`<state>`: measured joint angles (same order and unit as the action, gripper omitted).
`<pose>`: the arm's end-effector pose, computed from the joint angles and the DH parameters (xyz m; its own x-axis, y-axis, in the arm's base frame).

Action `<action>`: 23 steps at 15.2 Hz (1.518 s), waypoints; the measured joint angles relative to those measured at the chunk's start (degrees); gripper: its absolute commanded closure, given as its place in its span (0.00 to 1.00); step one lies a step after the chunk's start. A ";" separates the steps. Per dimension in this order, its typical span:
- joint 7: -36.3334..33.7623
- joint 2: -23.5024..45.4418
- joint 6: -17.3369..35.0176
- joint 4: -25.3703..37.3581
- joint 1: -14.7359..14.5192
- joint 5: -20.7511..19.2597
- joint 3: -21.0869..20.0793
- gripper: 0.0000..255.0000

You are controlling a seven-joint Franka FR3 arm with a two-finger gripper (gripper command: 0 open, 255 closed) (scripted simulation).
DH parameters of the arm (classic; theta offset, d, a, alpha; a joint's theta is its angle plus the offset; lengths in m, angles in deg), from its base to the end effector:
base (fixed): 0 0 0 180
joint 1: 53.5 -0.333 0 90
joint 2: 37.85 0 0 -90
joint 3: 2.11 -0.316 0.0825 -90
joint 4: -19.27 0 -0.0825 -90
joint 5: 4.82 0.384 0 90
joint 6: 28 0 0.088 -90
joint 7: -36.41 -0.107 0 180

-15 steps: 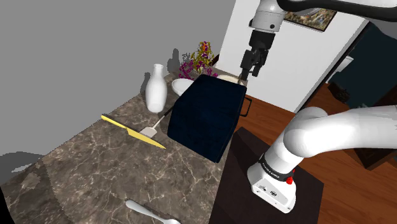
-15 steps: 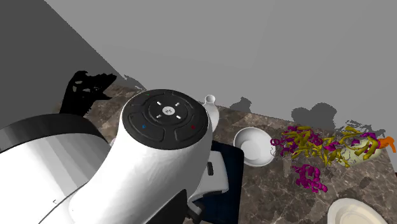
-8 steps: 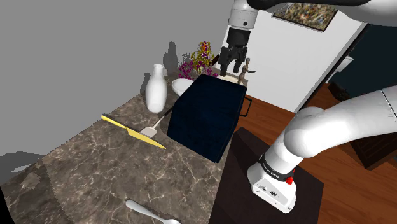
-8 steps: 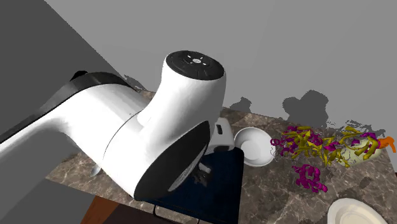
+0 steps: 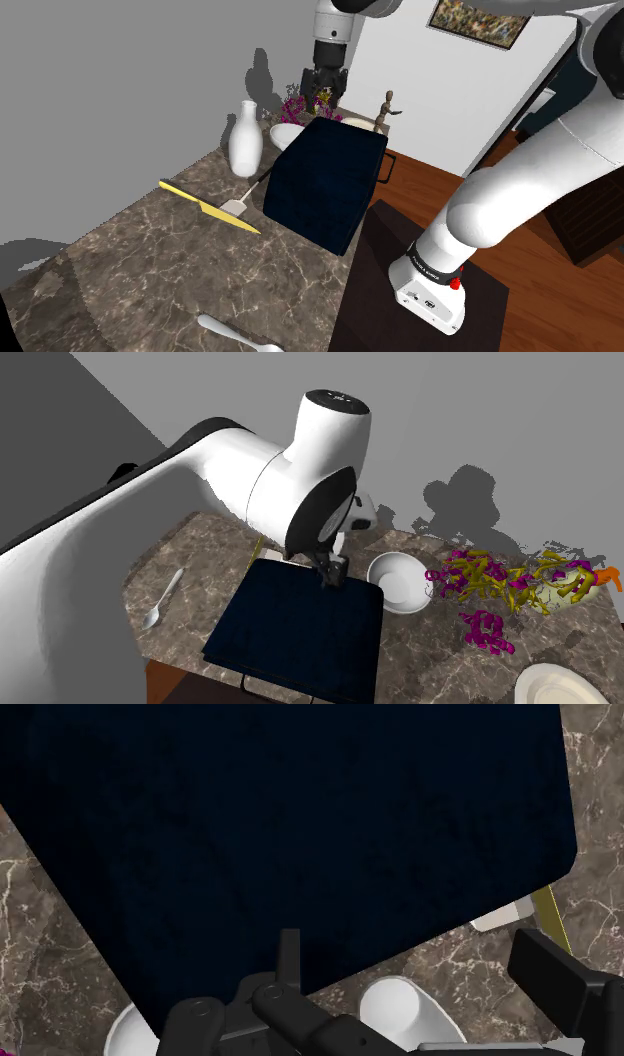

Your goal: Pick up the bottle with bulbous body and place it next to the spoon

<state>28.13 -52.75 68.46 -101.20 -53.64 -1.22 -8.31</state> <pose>0.4570 0.0603 0.5157 0.9854 -0.0503 -0.1628 -0.0525 -0.9986 -0.0094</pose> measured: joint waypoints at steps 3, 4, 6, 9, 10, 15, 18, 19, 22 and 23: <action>-1.85 6.82 1.03 5.52 -0.38 -0.40 -1.00 0.00; -2.38 9.62 0.77 8.45 -0.46 -0.69 -1.23 0.00; -3.44 14.22 0.64 12.98 -0.75 -1.20 -1.65 0.00; -4.78 21.25 -0.14 20.43 -1.21 -2.12 -2.03 0.00; -5.39 23.55 -0.21 22.71 -1.51 -2.41 -2.20 0.00; -7.89 37.15 -4.22 39.72 -3.30 -4.21 -2.56 0.00; -8.82 45.12 -7.61 50.72 -4.49 -5.13 -2.44 0.00; -8.99 45.91 -7.60 51.47 -4.66 -5.21 -2.43 0.00; -9.14 45.89 -5.59 49.42 -4.70 -5.21 -2.45 0.00; -9.20 45.66 -4.79 48.39 -4.70 -5.19 -2.46 0.00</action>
<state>18.93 -7.09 63.67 -52.80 -58.34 -6.41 -10.77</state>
